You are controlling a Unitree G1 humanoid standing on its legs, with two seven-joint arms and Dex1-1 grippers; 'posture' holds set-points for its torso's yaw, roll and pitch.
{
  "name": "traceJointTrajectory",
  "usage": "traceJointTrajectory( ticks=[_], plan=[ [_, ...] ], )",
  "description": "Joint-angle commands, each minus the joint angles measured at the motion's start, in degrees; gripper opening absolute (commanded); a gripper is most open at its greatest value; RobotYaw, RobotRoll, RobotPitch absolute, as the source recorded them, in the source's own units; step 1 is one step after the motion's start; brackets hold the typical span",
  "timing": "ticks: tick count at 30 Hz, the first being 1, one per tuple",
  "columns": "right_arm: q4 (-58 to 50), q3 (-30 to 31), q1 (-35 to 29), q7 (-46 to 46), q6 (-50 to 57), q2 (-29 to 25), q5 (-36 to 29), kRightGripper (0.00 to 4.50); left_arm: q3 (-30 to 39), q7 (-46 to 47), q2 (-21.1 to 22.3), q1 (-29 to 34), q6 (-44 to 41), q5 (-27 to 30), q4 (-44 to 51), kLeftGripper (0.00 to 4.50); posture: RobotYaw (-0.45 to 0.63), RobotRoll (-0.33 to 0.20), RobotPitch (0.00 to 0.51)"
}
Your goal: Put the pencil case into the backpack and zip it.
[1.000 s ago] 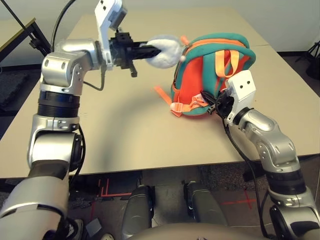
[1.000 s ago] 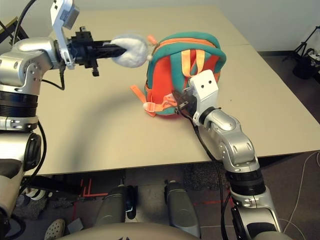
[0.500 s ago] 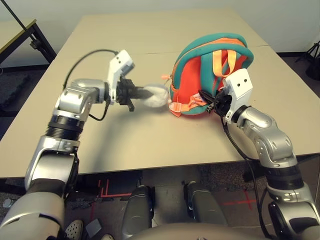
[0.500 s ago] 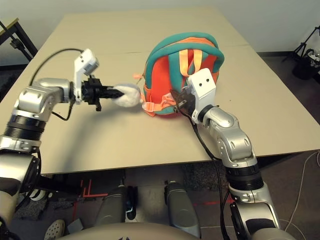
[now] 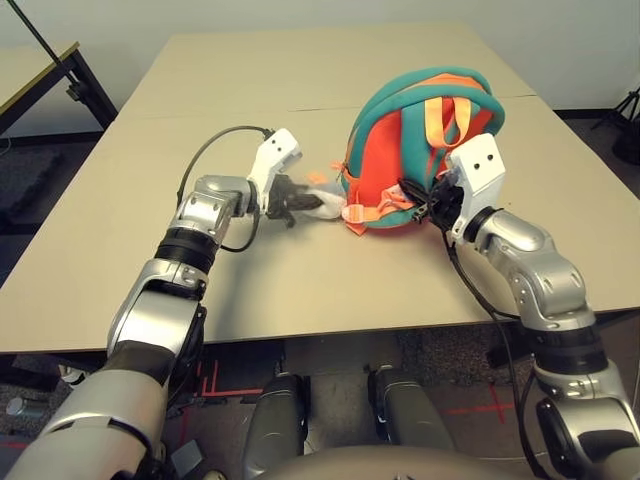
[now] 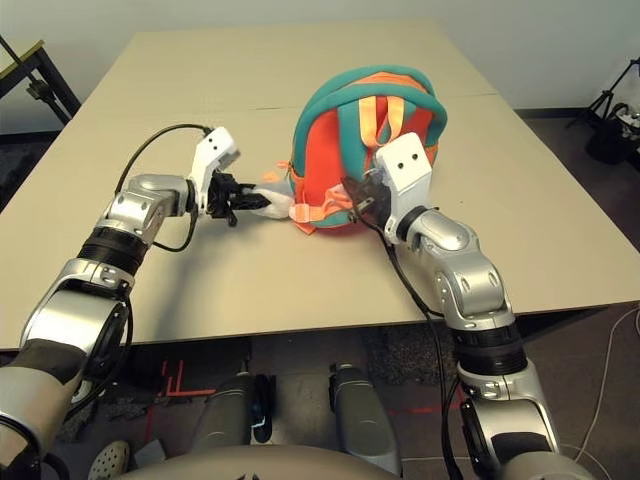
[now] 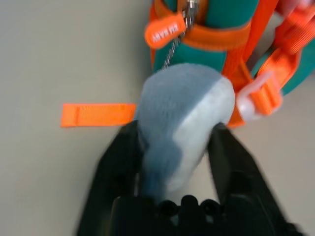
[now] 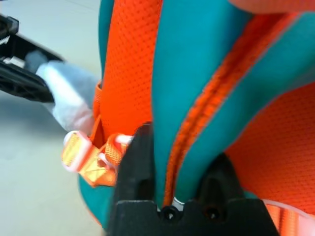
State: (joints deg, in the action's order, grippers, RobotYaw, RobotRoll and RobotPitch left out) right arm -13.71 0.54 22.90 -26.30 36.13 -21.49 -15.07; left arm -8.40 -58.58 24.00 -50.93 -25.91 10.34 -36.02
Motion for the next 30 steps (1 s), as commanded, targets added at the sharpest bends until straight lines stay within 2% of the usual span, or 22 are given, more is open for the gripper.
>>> traceJointTrajectory(
  ticks=[1, 3, 5, 6, 11, 17, 25, 30],
  plan=[
    [-5.0, -2.5, -1.0, -0.6, 6.5, -0.2, -4.9, 2.73, 1.1, -0.7, 1.4, 2.4, -4.5, 1.7, 7.2, 3.96, -0.1, 0.0, 0.108],
    [-8.3, -3.7, -2.3, -0.9, 10.2, -1.0, -7.5, 3.45, 1.1, -0.5, 1.8, 3.7, -6.1, 1.9, 10.3, 4.5, -0.11, 0.0, 0.114],
    [-10.9, -4.6, -3.4, -1.1, 13.0, -1.9, -9.4, 4.26, 1.1, -0.1, 1.9, 4.5, -7.2, 2.1, 12.3, 4.5, -0.11, 0.0, 0.119],
    [-12.3, -5.3, -4.3, -1.2, 14.2, -2.6, -10.3, 4.46, 1.2, 0.0, 2.0, 4.8, -7.7, 2.2, 13.1, 4.5, -0.12, 0.0, 0.12],
    [-18.6, -8.5, -9.9, -0.5, 18.5, -5.3, -13.5, 4.46, 1.6, 0.6, 2.2, 6.0, -9.8, 2.9, 16.3, 4.5, -0.13, 0.0, 0.129],
    [-22.0, -15.0, -16.5, 3.2, 19.1, -5.6, -14.3, 4.46, 2.6, 1.8, 2.2, 7.3, -11.3, 4.1, 18.6, 4.5, -0.18, 0.0, 0.138],
    [-19.3, -20.5, -19.7, 5.6, 15.0, -5.9, -12.8, 4.46, 5.3, 4.4, 2.8, 9.8, -12.9, 5.6, 21.6, 4.5, -0.21, 0.0, 0.143],
    [-14.3, -21.6, -19.8, 9.2, 8.6, -5.1, -8.6, 4.46, 11.3, 8.4, 1.9, 12.2, -9.5, 8.1, 24.2, 4.5, -0.2, 0.0, 0.147]
  ],
)
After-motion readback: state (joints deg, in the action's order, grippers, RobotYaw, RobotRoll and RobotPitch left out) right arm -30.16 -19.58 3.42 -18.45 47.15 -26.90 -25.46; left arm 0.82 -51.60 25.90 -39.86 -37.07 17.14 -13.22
